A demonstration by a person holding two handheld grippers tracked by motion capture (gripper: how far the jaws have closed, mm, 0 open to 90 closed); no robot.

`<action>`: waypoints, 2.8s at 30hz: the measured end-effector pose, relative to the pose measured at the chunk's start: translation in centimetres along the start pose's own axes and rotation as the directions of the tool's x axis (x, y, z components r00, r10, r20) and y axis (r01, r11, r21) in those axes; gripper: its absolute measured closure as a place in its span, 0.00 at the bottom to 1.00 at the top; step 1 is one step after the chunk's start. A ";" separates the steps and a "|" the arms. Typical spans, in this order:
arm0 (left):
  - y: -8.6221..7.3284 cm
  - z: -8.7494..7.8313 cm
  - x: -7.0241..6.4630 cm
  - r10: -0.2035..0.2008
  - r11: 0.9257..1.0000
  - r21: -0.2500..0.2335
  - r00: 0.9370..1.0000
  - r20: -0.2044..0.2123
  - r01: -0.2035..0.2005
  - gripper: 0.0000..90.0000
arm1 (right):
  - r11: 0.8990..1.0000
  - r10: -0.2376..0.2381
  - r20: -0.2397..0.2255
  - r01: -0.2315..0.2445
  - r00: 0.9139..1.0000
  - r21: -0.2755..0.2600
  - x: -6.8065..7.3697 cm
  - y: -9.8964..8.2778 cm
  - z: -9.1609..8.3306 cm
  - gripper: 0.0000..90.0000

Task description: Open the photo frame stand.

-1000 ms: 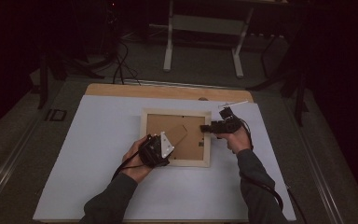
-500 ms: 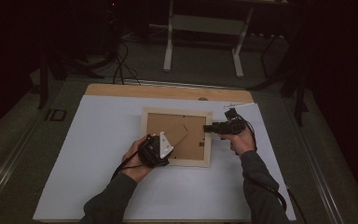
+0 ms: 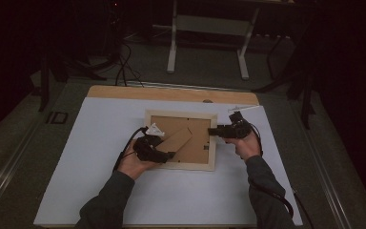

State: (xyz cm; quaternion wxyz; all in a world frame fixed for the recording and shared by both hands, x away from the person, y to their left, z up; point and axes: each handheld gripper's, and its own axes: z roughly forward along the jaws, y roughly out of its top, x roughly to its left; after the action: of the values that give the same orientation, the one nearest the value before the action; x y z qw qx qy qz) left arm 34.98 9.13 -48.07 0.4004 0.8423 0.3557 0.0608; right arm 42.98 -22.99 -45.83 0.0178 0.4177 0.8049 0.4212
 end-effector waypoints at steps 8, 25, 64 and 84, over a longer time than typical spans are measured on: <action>0.0 -0.3 0.8 -0.072 0.997 0.024 0.994 0.079 0.071 0.50 | 0.999 -0.035 0.022 0.035 0.999 -0.003 0.6 0.2 -0.2 0.63; 0.6 -0.1 0.0 -0.022 0.999 0.046 0.999 0.049 0.020 0.63 | 0.998 -0.053 0.062 0.056 0.997 -0.039 1.2 0.1 -0.7 0.63; 2.9 0.7 0.1 0.025 0.999 0.028 0.994 -0.111 -0.022 0.77 | 0.972 -0.120 0.246 0.165 0.962 -0.170 3.5 0.6 -3.0 0.69; 3.4 0.3 0.0 0.017 1.000 -0.011 0.991 -0.134 -0.018 0.78 | 0.960 -0.135 0.296 0.198 0.946 -0.195 4.6 0.1 -2.8 0.70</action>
State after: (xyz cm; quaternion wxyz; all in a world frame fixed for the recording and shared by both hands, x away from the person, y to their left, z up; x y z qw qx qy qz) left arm 36.95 7.49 -45.83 0.3803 0.8370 0.3739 0.1227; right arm 38.98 -21.64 -42.46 0.2137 0.3982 0.7747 0.4424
